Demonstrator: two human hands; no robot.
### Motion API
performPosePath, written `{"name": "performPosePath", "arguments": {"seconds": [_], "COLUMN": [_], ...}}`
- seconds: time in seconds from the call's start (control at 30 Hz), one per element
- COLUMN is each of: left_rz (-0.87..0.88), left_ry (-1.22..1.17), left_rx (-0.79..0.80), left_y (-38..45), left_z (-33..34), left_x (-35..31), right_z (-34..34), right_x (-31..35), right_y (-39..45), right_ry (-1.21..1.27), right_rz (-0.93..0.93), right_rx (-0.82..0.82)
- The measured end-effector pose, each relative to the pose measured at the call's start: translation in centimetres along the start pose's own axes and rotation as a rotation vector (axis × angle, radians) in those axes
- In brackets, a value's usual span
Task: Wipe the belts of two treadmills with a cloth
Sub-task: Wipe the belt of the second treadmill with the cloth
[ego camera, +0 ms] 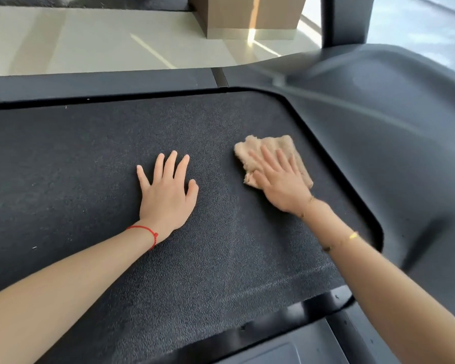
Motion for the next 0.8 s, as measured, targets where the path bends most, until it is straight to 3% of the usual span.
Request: {"name": "performPosePath", "arguments": {"seconds": [0.17,0.23,0.37,0.43,0.6,0.67,0.73,0.8], "left_rz": [0.006,0.008,0.009,0.002,0.002,0.008,0.013,0.013], "left_ry": [-0.001,0.011,0.005,-0.002,-0.007,0.003,-0.002,-0.010], "left_rx": [-0.007,-0.002,-0.002,-0.006,-0.013,-0.008,-0.003,-0.002], "left_y": [0.0,-0.1,-0.1,-0.1,-0.2,-0.3,-0.3,-0.4], "left_z": [0.1,0.1,0.0,0.0,-0.3,-0.3,-0.2,-0.2], "left_x": [0.2,0.3,0.2,0.1,-0.1,0.0,0.1,0.1], "right_z": [1.5,0.8,-0.8,-0.5,2.0,2.4,1.7,0.6], "right_x": [3.4,1.3,-3.7,-2.7,5.2,5.6,3.1,-1.4], "right_y": [-6.0,-5.6,-4.8,-5.1,-10.3,-12.5,-12.8,-12.2], "right_ry": [0.002,-0.003,-0.017,-0.024,-0.048,-0.038,-0.049,-0.049], "right_rz": [-0.214,-0.147,0.179,0.192,-0.177,-0.244,-0.184,0.007], "right_rx": [0.003,0.000,-0.050,-0.040,-0.005,0.006,-0.010,-0.033]}}
Point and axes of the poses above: each hand's wrist, its own y-axis towards the middle knuckle, its own z-axis out of the palm, x = y × z, the point moved 9 cm from there along y, towards the middle knuckle, and after that the axes turned 1 degree about -y, right-handed, at the moved point
